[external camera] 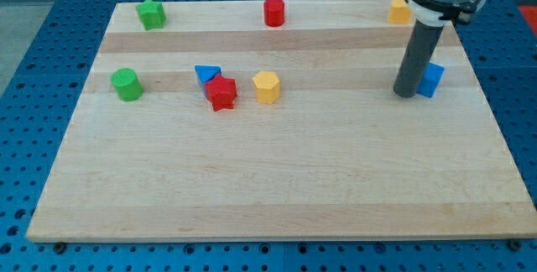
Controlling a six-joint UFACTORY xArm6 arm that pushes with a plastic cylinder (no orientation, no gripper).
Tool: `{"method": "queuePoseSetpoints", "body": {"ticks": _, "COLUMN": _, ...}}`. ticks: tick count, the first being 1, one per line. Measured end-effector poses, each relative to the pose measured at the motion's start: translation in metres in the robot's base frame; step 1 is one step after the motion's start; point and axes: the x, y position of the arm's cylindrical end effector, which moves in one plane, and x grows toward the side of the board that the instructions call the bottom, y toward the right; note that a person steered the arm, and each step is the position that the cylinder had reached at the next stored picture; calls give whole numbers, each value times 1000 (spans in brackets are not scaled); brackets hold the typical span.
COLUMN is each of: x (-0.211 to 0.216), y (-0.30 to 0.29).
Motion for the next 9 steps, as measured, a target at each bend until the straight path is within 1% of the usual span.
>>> {"method": "queuePoseSetpoints", "body": {"ticks": 2, "x": 0, "y": 0}}
{"method": "queuePoseSetpoints", "body": {"ticks": 3, "x": 0, "y": -16}}
{"method": "queuePoseSetpoints", "body": {"ticks": 4, "x": -7, "y": -54}}
{"method": "queuePoseSetpoints", "body": {"ticks": 6, "x": -50, "y": -132}}
{"method": "queuePoseSetpoints", "body": {"ticks": 7, "x": -57, "y": -183}}
{"method": "queuePoseSetpoints", "body": {"ticks": 8, "x": -57, "y": -214}}
{"method": "queuePoseSetpoints", "body": {"ticks": 9, "x": -52, "y": -219}}
